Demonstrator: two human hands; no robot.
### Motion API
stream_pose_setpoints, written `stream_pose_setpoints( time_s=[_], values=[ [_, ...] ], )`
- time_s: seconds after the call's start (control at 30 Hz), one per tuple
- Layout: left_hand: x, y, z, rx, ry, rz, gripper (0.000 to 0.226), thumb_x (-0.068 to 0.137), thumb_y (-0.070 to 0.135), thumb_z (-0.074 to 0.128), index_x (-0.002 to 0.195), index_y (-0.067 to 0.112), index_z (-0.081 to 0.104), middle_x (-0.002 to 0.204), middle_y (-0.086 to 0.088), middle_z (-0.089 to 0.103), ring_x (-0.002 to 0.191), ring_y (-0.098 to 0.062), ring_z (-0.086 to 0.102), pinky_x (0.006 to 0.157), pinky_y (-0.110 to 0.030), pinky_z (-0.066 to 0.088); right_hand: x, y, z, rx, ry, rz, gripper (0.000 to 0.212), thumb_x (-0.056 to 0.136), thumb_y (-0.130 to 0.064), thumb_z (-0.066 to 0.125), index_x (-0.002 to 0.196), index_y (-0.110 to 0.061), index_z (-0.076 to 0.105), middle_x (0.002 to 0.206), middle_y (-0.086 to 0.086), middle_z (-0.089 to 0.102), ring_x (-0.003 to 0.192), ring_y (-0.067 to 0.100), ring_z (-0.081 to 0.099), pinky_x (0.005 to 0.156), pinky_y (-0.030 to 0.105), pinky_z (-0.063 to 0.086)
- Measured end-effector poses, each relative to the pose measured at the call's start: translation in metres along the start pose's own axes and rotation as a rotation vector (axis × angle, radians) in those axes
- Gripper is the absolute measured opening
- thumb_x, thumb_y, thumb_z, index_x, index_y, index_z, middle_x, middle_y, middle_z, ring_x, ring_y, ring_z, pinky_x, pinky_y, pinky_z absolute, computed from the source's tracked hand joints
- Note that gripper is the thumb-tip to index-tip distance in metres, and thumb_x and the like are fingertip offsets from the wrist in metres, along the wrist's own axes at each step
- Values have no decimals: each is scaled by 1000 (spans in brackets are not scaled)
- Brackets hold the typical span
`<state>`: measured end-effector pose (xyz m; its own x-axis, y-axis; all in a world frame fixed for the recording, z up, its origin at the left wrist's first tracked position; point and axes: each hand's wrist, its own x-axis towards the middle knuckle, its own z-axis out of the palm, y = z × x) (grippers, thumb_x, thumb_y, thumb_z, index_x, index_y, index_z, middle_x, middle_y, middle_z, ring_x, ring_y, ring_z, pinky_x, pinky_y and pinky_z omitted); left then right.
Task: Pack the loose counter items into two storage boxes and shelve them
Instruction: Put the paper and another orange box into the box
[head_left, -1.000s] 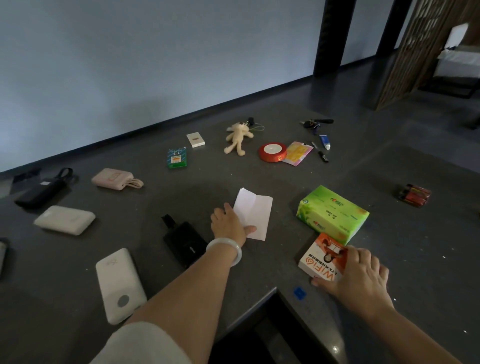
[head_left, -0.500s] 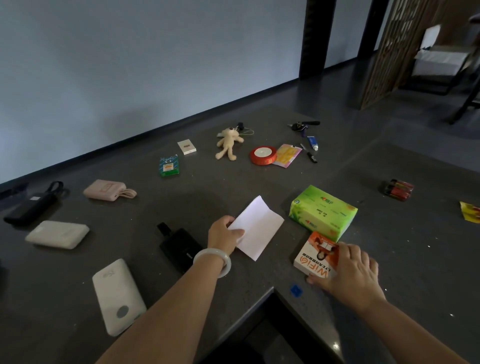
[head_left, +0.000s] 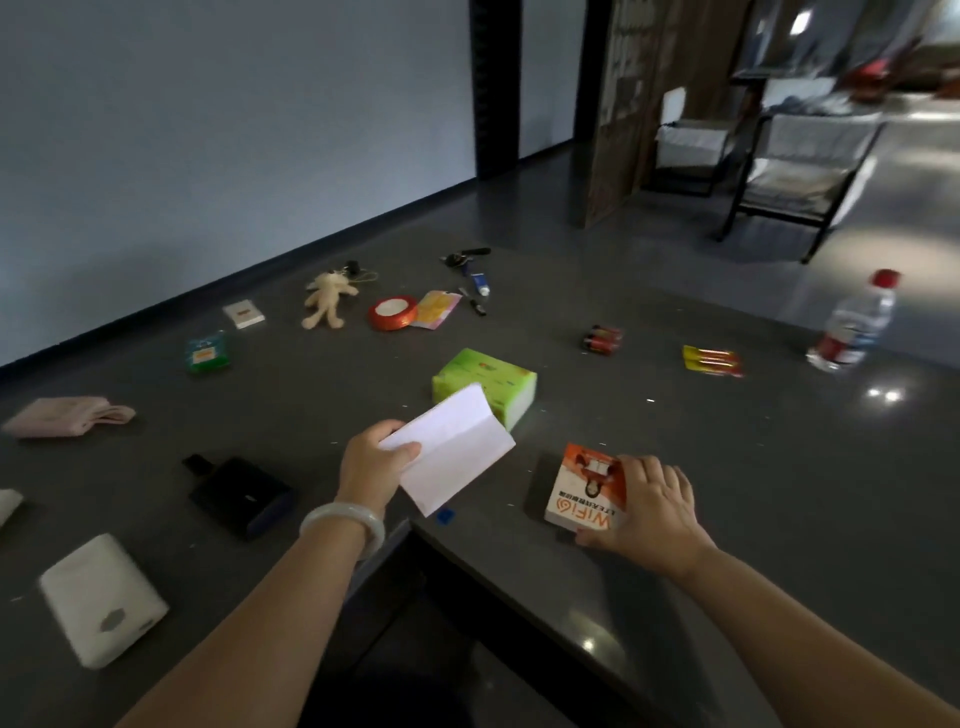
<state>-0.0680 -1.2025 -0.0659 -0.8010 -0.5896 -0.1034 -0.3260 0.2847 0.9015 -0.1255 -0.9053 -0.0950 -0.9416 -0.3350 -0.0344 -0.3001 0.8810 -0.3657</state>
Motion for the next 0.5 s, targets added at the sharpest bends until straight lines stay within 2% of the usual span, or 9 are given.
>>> stream_pose_setpoints(
  time_s=[0.07, 0.13, 0.23, 0.37, 0.5],
  values=[
    [-23, 11, 23, -20, -52, 14, 18, 84, 2, 64, 83, 20, 64, 82, -4, 64, 75, -22, 59, 63, -29, 46, -24, 27, -16, 7, 25, 12, 116, 53, -76, 72, 144, -20, 27, 141, -2, 35, 138, 21, 26, 121, 44, 6],
    [-48, 25, 50, -27, -169, 3, 26, 81, -5, 59, 82, 20, 66, 79, -5, 66, 71, -23, 59, 60, -30, 46, -52, 55, -34, 24, 50, 34, 115, 56, -74, 72, 146, -21, 25, 142, -2, 34, 138, 20, 25, 121, 44, 6],
    [-89, 46, 96, -13, -325, 51, 34, 79, -11, 59, 89, 20, 66, 87, -9, 68, 79, -26, 62, 68, -31, 47, -98, 96, -63, 47, 92, 84, 114, 57, -71, 75, 146, -21, 24, 143, -3, 33, 139, 19, 24, 121, 43, 6],
    [-145, 73, 161, -17, -428, 108, 35, 78, -10, 62, 98, 19, 66, 95, -8, 69, 86, -27, 65, 68, -29, 49, -161, 151, -103, 30, 138, 154, 114, 57, -70, 75, 147, -23, 22, 146, -4, 31, 141, 19, 21, 122, 44, 2],
    [-202, 102, 220, -30, -515, 145, 38, 81, -6, 64, 109, 20, 62, 102, -3, 66, 92, -21, 63, 74, -34, 53, -224, 204, -142, -20, 190, 216, 117, 56, -70, 76, 148, -21, 22, 146, -3, 31, 142, 20, 21, 121, 43, 0]
  ],
)
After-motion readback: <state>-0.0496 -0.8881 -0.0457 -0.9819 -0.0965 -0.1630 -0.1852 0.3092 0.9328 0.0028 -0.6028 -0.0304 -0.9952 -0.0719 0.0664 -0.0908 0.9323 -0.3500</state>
